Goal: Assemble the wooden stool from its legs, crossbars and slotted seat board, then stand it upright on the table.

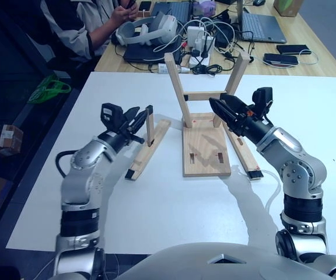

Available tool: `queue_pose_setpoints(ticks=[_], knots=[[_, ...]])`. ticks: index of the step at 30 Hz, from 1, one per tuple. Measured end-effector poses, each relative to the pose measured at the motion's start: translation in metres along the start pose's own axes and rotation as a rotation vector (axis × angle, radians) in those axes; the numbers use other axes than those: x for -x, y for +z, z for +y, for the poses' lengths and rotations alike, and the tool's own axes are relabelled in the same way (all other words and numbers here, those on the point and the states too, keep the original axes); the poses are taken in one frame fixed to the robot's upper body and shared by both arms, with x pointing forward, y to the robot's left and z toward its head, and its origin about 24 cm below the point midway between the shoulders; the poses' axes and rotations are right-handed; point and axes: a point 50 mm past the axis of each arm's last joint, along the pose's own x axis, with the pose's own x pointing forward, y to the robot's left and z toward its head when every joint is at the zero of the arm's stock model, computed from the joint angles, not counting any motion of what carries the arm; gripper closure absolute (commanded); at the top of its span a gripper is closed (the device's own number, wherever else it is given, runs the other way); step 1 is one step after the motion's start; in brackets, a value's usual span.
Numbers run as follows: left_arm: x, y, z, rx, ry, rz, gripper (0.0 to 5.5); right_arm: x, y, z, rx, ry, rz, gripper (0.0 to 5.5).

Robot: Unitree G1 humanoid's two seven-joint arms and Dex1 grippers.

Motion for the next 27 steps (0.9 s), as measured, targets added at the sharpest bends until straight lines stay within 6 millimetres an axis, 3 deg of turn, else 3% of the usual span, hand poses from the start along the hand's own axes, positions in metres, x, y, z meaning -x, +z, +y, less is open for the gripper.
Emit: queue_pose_setpoints(ticks=[2,4,8,11,14,17,27], knots=[[0.019,-0.006,0.003,-0.049,-0.052,0.129,4.19,0.003,-0.003,-0.001,-0.006,-0.008,0.005,2.42],[0.035,-0.021,-0.008,-0.069,-0.164,0.289,3.82,0.005,-0.004,-0.002,-0.009,-0.015,0.008,2.42],[0.040,-0.047,-0.027,-0.105,-0.229,0.479,3.51,0.005,-0.004,-0.002,-0.009,-0.016,0.009,2.42],[0.040,-0.060,-0.019,-0.156,-0.142,0.557,3.51,0.005,-0.004,-0.002,-0.008,-0.016,0.011,2.42],[0.036,-0.059,-0.005,-0.196,-0.030,0.558,3.51,0.005,-0.004,-0.002,-0.006,-0.016,0.012,2.42],[0.030,-0.050,-0.002,-0.161,0.000,0.496,3.51,0.005,-0.004,-0.002,-0.005,-0.017,0.012,2.42],[0.026,-0.063,0.012,-0.143,0.117,0.524,3.51,0.005,-0.005,-0.002,-0.006,-0.017,0.014,2.42]])
